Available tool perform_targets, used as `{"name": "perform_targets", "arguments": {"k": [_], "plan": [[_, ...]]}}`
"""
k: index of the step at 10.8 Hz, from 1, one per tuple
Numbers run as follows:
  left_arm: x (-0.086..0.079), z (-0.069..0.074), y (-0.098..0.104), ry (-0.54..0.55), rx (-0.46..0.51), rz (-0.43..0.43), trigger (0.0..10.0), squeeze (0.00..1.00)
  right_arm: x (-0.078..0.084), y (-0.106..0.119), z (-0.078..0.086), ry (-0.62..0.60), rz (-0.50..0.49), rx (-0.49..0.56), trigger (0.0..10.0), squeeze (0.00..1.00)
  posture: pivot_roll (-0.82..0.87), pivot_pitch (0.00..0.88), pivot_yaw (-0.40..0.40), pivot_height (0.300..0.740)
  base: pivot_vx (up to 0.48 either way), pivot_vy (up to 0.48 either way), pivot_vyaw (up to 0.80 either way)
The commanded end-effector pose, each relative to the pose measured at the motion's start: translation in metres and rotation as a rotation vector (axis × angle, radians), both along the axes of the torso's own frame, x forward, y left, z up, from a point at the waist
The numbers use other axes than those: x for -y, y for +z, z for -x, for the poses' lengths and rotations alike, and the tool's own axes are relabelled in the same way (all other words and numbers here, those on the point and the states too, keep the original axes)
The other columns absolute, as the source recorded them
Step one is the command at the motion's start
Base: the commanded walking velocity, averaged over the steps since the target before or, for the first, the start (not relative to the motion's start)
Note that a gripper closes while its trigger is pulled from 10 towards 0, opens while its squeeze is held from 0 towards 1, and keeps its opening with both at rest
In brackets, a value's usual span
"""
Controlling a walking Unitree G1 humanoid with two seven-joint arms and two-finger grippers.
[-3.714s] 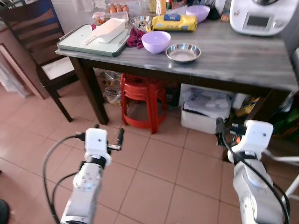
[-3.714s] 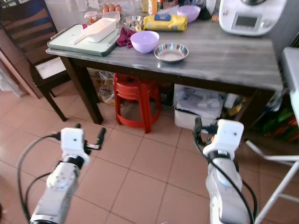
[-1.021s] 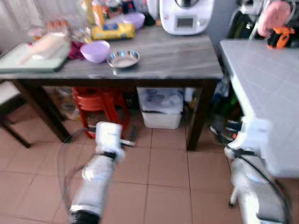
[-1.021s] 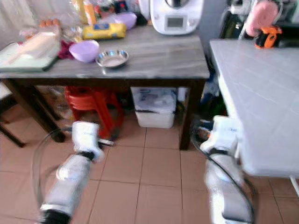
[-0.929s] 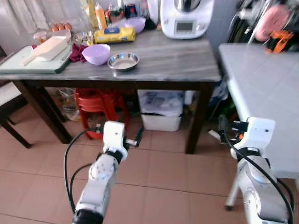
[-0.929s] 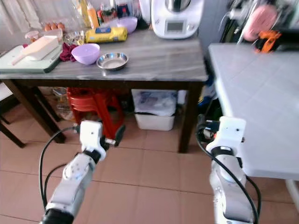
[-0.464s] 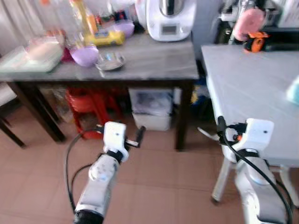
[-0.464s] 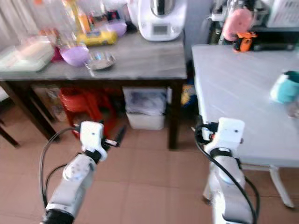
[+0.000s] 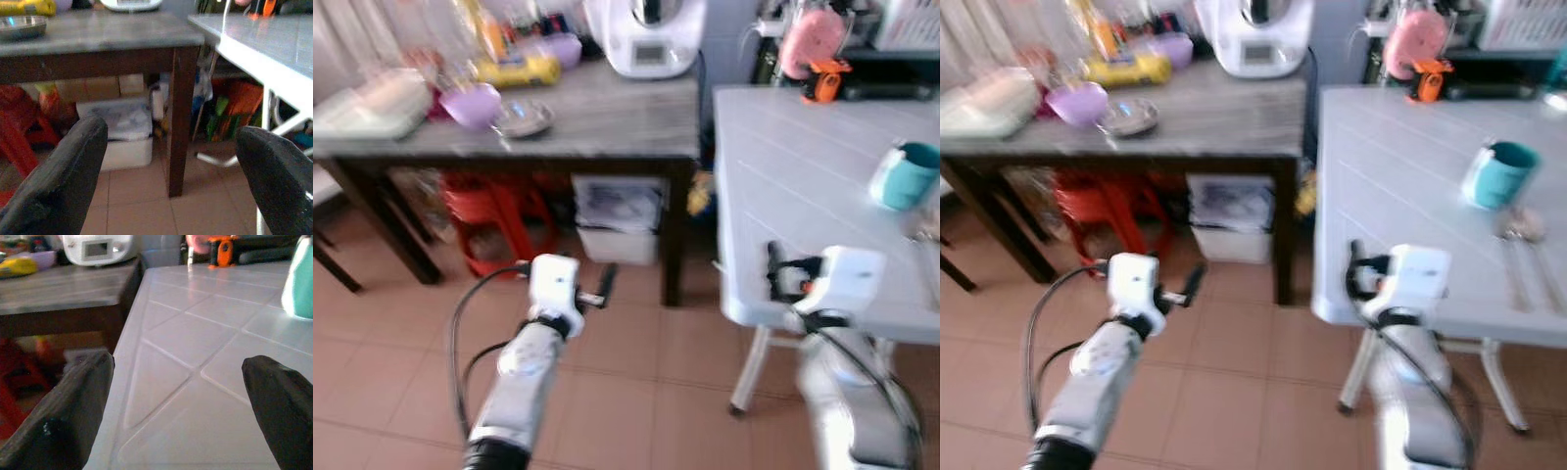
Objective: Setting the table
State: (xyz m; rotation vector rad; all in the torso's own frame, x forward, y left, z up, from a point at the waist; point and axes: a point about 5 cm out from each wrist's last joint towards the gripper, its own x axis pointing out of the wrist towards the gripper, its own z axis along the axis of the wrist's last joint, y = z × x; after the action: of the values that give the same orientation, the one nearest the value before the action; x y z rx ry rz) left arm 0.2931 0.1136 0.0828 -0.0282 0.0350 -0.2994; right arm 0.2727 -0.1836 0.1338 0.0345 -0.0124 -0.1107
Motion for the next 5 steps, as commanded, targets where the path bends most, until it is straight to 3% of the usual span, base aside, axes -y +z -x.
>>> {"name": "perform_targets", "arguments": {"k": [1, 5], "plan": [[-0.0009, -0.0017, 0.0032, 0.005, 0.009, -0.004, 10.0, 0.0, 0.002, 0.0029, -0.0003, -0.008, 0.012, 0.009, 10.0, 0.0, -0.16, 0.081, 0.09, 0.74, 0.0, -0.304, 0.0], [0.0017, -0.001, 0.0037, 0.002, 0.01, -0.007, 10.0, 0.0, 0.0004, 0.003, -0.0016, -0.003, 0.012, 0.01, 10.0, 0.0, -0.15, 0.083, 0.088, 0.74, 0.0, -0.303, 0.0]]}}
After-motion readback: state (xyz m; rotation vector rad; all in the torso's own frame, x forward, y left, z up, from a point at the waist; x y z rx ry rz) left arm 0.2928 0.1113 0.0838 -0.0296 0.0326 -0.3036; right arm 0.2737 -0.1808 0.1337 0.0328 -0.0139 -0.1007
